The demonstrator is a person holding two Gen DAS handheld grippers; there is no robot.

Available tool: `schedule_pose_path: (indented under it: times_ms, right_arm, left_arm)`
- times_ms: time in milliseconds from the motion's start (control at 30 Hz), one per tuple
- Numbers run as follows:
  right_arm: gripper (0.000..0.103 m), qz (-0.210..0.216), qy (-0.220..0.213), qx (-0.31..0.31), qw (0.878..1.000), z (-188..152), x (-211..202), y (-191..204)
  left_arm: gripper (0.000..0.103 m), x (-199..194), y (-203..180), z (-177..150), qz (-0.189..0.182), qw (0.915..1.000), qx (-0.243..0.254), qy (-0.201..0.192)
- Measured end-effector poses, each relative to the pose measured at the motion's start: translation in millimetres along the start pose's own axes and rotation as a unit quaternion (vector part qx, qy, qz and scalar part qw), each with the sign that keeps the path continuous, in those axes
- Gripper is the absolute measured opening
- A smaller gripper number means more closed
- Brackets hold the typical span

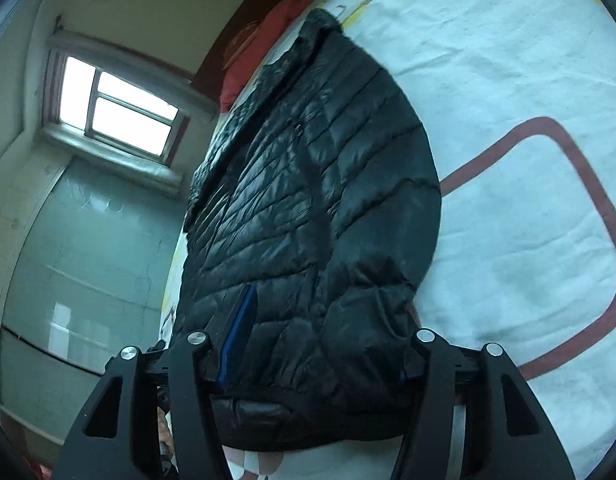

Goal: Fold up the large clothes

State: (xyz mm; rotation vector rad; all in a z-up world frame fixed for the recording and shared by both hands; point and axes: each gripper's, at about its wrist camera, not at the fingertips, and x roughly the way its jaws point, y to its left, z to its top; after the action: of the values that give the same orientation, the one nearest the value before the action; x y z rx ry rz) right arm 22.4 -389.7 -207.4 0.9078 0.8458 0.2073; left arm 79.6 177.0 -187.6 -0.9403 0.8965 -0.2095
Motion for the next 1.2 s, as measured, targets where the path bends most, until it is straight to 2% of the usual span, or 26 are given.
schedule_pose_path:
  times_ms: [33, 100, 233, 267, 300, 367, 433, 567, 700, 867, 967, 1033, 1100, 1200]
  right_arm:
    - [0.041, -0.002, -0.001, 0.01, 1.0, -0.7, -1.0, -5.4]
    - [0.025, -0.001, -0.006, 0.044, 0.999, -0.6, -0.3, -18.9]
    - [0.022, -0.004, -0.011, 0.048, 0.999, 0.1, -0.9, -19.7]
    - [0.019, -0.004, -0.011, 0.047, 0.999, 0.1, -1.8, -19.3]
    - [0.017, 0.001, -0.012, 0.049, 0.999, -0.2, -2.7, -19.5]
    - [0.014, 0.017, -0.014, 0.055, 0.998, -0.4, -6.7, -20.6]
    - [0.013, 0.03, -0.018, 0.055, 0.998, 0.4, -11.5, -18.7]
    - [0.012, 0.06, -0.032, 0.046, 0.997, 4.6, -27.7, -6.1]
    - [0.011, 0.095, -0.045, 0.028, 0.994, 6.5, -46.4, 14.9]
    - [0.011, 0.135, -0.072, -0.008, 0.988, 13.5, -78.6, 52.4]
    - [0.011, 0.161, -0.095, -0.031, 0.982, 24.8, -102.3, 72.7]
    - [0.011, 0.174, -0.109, -0.04, 0.978, 35.4, -113.1, 82.2]
    - [0.011, 0.184, -0.112, -0.041, 0.976, 51.5, -116.1, 84.9]
    - [0.011, 0.191, -0.109, -0.055, 0.974, 86.7, -95.0, 102.0]
  left_arm:
    - [0.037, -0.5, 3.5, -0.6, -0.001, 1.0, -0.004, -0.001]
    - [0.037, 5.7, 9.3, -1.1, 0.006, 0.9999, -0.011, 0.002]
    - [0.039, 8.9, -2.4, -3.4, 0.024, 0.9991, 0.033, -0.008]
    - [0.033, 7.8, -2.8, -3.0, 0.022, 0.9991, 0.035, -0.008]
    - [0.02, 6.3, -1.7, -1.9, 0.022, 0.9992, 0.032, -0.009]
    - [0.016, 0.9, 2.0, 0.4, 0.003, 0.9997, 0.021, -0.014]
    - [0.014, -8.2, 1.2, 2.4, -0.025, 0.9993, 0.017, -0.022]
    - [0.011, -29.0, -17.1, 4.8, -0.071, 0.996, 0.041, -0.035]
    - [0.01, -53.3, -42.8, 5.8, -0.116, 0.99, 0.066, -0.046]
    - [0.009, -97.2, -86.4, 4.0, -0.161, 0.9776, 0.114, -0.073]
    - [0.009, -117.8, -101.6, 11.9, -0.178, 0.972, 0.12, -0.096]
    - [0.009, -120.7, -105.8, 24.8, -0.185, 0.9715, 0.107, -0.103]
    - [0.009, -113.9, -111.3, 41.7, -0.188, 0.9717, 0.1, -0.102]
    - [0.009, -90.0, -128.1, 72.3, -0.182, 0.9726, 0.103, -0.102]
